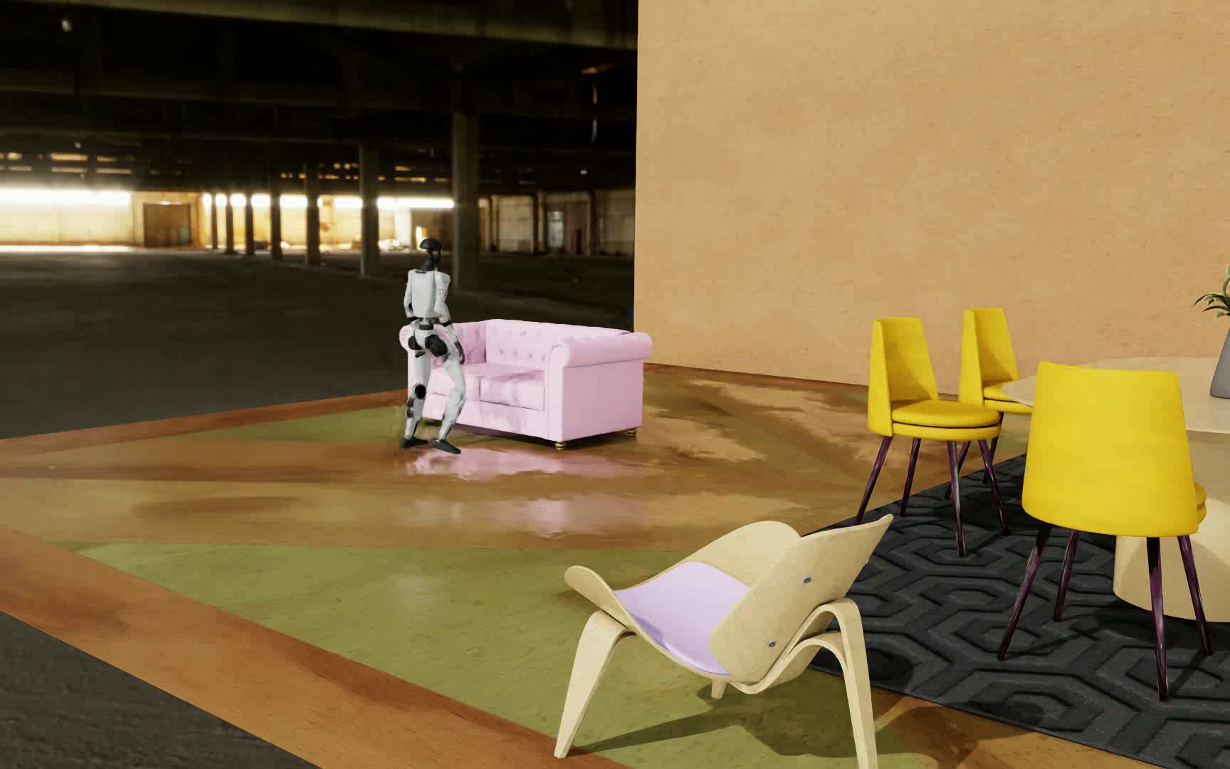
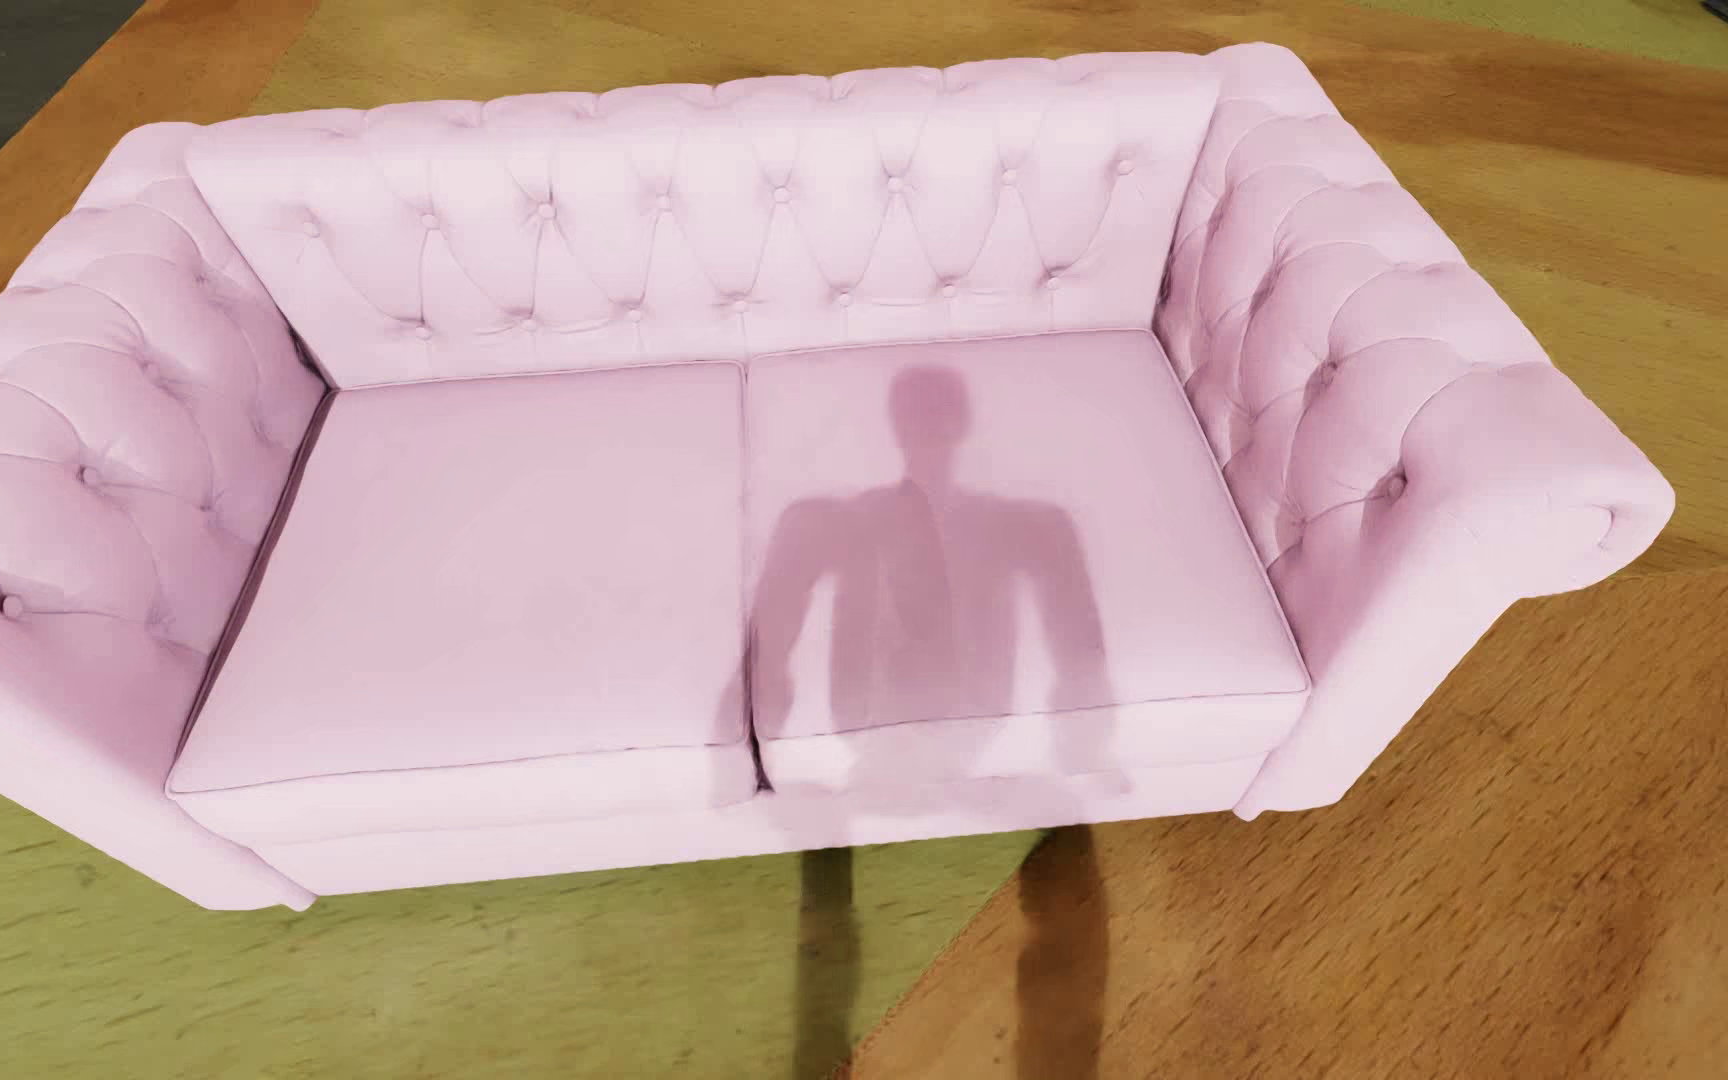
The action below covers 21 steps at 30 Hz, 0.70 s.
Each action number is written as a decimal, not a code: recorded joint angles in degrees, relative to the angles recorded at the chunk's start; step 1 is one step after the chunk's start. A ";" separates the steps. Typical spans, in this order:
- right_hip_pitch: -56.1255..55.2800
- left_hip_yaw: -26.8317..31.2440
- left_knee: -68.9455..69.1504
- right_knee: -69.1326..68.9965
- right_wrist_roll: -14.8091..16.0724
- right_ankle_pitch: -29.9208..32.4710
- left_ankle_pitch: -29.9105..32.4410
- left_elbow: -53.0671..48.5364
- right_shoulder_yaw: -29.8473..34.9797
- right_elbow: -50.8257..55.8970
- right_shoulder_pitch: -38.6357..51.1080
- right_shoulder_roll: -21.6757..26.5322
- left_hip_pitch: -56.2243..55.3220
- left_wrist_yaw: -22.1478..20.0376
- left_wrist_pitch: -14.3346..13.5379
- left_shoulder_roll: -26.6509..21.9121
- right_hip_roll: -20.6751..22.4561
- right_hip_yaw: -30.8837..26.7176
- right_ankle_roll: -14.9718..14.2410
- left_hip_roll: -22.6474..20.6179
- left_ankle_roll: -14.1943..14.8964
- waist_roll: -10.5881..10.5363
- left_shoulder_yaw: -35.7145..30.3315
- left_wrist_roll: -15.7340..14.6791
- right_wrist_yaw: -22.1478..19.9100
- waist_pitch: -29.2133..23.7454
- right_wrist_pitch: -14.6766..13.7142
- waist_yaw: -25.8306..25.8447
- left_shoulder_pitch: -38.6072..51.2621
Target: Go to the light pink sofa
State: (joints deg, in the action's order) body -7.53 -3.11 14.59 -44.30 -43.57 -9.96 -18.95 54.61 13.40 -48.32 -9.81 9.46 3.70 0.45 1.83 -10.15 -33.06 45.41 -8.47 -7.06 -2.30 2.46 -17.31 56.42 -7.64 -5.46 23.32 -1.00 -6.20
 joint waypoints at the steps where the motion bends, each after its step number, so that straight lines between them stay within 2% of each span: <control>1: -1.66 1.41 0.29 -0.37 -1.30 -0.83 0.09 -0.42 1.30 -2.56 1.02 0.57 -0.12 -1.69 0.34 0.19 1.40 -8.01 -0.04 -1.00 -0.51 0.21 0.96 -1.22 3.39 0.03 -0.49 0.54 1.59; 2: -3.15 2.59 0.37 -0.24 -3.12 -2.08 0.33 -0.75 3.06 -4.25 2.03 1.01 -0.18 -3.22 1.25 0.59 4.04 -16.62 0.98 -1.82 -0.95 0.43 2.24 -2.52 6.34 0.04 -1.35 1.01 3.16; 3: -4.44 3.57 0.32 0.43 -5.02 -5.52 0.70 -1.20 4.66 -4.73 2.90 1.18 -0.29 -4.63 2.39 1.19 8.61 -25.77 2.38 -2.45 -1.33 0.64 3.67 -3.82 7.99 0.10 -2.36 1.37 4.63; 4: -4.82 4.18 0.34 1.83 -6.27 -9.27 1.08 -1.81 5.34 -4.01 3.50 0.99 -0.65 -5.84 3.33 1.92 13.62 -32.87 2.63 -2.92 -1.65 0.82 5.04 -5.25 8.07 0.25 -3.19 1.47 5.92; 5: -4.34 4.39 0.30 3.93 -6.44 -12.19 1.44 -2.50 4.87 -2.36 3.80 0.37 -1.18 -6.58 3.72 2.58 17.36 -35.71 2.67 -3.23 -1.94 0.98 5.93 -6.71 6.96 0.48 -3.72 1.35 7.02; 6: -3.50 4.60 0.05 6.32 -5.83 -13.88 1.79 -3.19 3.85 -0.20 3.93 -0.57 -1.72 -6.65 3.45 3.03 19.99 -34.98 2.77 -3.44 -2.19 1.09 5.97 -7.87 5.31 0.73 -4.15 1.12 7.93; 7: -2.34 5.07 -0.37 8.23 -5.02 -14.81 2.16 -3.86 3.17 1.92 4.16 -1.47 -2.18 -6.22 2.62 3.12 22.12 -31.23 3.71 -3.74 -2.48 1.19 5.09 -8.47 3.76 0.99 -4.85 0.78 8.64; 8: -2.68 5.69 -0.47 8.62 -4.47 -14.74 2.30 -4.59 3.38 3.51 4.75 -2.07 -2.55 -5.90 1.61 2.95 24.92 -32.75 6.30 -4.07 -2.72 1.20 3.55 -8.36 2.75 1.11 -5.88 0.73 9.05; 9: -3.24 5.65 -0.64 8.73 -4.28 -13.78 2.39 -5.31 4.55 4.29 5.78 -2.43 -2.71 -5.97 0.90 2.70 25.80 -34.31 7.29 -4.19 -3.06 1.16 1.82 -7.75 2.48 1.17 -7.08 0.68 9.12; 11: -5.37 4.56 0.38 4.20 -5.03 -12.60 1.93 -5.11 8.52 4.86 7.89 -1.96 -2.88 -5.37 1.16 3.73 24.94 -34.84 6.17 -4.31 -3.78 0.87 -0.61 -6.94 4.42 1.00 -9.19 0.31 8.89; 12: -6.49 4.07 1.42 1.13 -6.13 -12.40 1.42 -4.56 11.00 4.73 9.31 -1.14 -2.91 -3.75 1.58 4.48 24.45 -34.95 5.72 -4.31 -4.09 0.76 -0.92 -7.17 5.71 0.87 -9.94 0.05 8.38; 14: -7.37 3.50 2.55 -2.35 -9.78 -10.69 0.63 -4.04 14.80 4.46 11.49 -0.01 -2.36 -0.59 2.30 5.80 24.65 -35.53 5.31 -3.75 -3.53 0.84 -0.56 -7.49 6.39 0.73 -10.25 -0.33 6.98; 15: -7.47 3.51 2.85 -3.50 -10.05 -9.23 0.39 -4.40 14.32 4.25 11.84 -0.58 -1.86 -0.16 2.73 6.36 24.94 -35.86 4.70 -3.40 -3.32 0.93 -0.31 -7.48 6.47 0.67 -9.86 -0.45 6.37; 18: -8.91 3.62 3.45 -8.10 -5.27 -7.83 -0.16 -4.35 7.89 5.32 10.24 -2.55 -0.73 -2.78 3.39 6.22 26.56 -40.21 -2.25 -2.61 -2.97 1.13 0.95 -7.39 5.92 0.47 -9.75 -0.48 3.74; 19: -9.36 3.77 3.56 -8.75 -5.17 -9.69 -0.22 -3.79 6.79 5.61 9.63 -2.22 -0.73 -3.30 3.96 6.25 27.69 -42.94 -2.66 -2.48 -2.84 1.19 1.77 -7.86 5.24 0.45 -9.74 -0.39 2.97; 21: -9.16 4.49 2.95 -5.33 -6.21 -13.95 0.20 -1.85 5.38 5.35 8.34 -1.37 -1.00 -3.71 4.69 5.43 28.05 -44.44 2.10 -2.21 -2.48 1.37 2.08 -7.93 4.17 0.63 -9.11 -0.22 2.33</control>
State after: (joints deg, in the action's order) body -16.69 1.39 17.53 -49.63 -49.79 -23.91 -18.75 52.76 18.78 -42.97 -1.47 8.10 2.70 -3.26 6.52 -4.72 -5.01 0.97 -6.37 -9.27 -4.78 3.82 -15.23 48.48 -3.47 -4.83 14.21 -1.22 -3.87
